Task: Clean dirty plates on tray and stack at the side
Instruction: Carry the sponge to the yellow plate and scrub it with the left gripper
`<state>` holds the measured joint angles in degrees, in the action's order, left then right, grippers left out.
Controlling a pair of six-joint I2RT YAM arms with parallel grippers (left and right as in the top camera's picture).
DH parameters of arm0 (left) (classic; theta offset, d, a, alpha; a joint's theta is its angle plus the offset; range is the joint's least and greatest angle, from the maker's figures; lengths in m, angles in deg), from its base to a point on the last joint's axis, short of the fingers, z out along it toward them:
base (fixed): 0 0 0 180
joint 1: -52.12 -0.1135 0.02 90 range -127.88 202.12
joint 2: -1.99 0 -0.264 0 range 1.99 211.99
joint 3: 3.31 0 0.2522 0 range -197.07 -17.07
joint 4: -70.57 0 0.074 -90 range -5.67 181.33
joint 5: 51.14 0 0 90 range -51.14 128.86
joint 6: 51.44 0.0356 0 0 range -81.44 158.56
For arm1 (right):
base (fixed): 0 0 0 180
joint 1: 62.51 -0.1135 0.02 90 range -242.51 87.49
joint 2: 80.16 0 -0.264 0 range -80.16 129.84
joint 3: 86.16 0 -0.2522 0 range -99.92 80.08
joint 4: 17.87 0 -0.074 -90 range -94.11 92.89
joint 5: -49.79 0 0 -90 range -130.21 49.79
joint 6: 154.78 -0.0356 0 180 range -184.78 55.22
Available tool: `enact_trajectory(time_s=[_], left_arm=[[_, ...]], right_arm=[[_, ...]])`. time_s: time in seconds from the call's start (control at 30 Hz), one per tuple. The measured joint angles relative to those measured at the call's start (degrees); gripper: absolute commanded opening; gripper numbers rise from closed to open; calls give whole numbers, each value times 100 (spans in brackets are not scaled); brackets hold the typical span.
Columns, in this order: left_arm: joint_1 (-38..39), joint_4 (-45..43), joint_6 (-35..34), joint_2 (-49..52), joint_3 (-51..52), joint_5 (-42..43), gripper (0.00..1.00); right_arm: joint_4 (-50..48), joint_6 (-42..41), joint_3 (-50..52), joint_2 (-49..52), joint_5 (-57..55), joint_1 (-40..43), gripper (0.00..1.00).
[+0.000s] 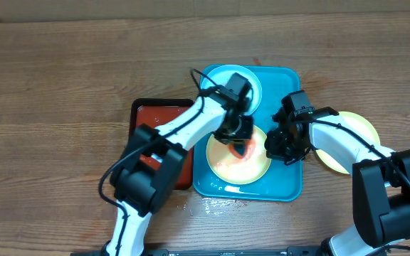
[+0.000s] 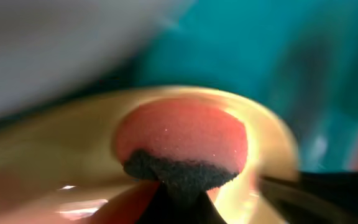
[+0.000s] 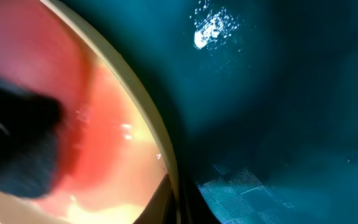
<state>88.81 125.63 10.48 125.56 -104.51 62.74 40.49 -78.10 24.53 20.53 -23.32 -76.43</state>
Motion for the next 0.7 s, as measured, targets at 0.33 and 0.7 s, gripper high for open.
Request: enact_trajectory(time_s=[0.33,0.7], left_arm=[[120,778,66,151,-4,1014,4],[-103,2131,-455,127,-168,-188,4]], right_arm=[[2,-13,0,0,4,2,4],[-7,-22,0,20,90,-39,4]])
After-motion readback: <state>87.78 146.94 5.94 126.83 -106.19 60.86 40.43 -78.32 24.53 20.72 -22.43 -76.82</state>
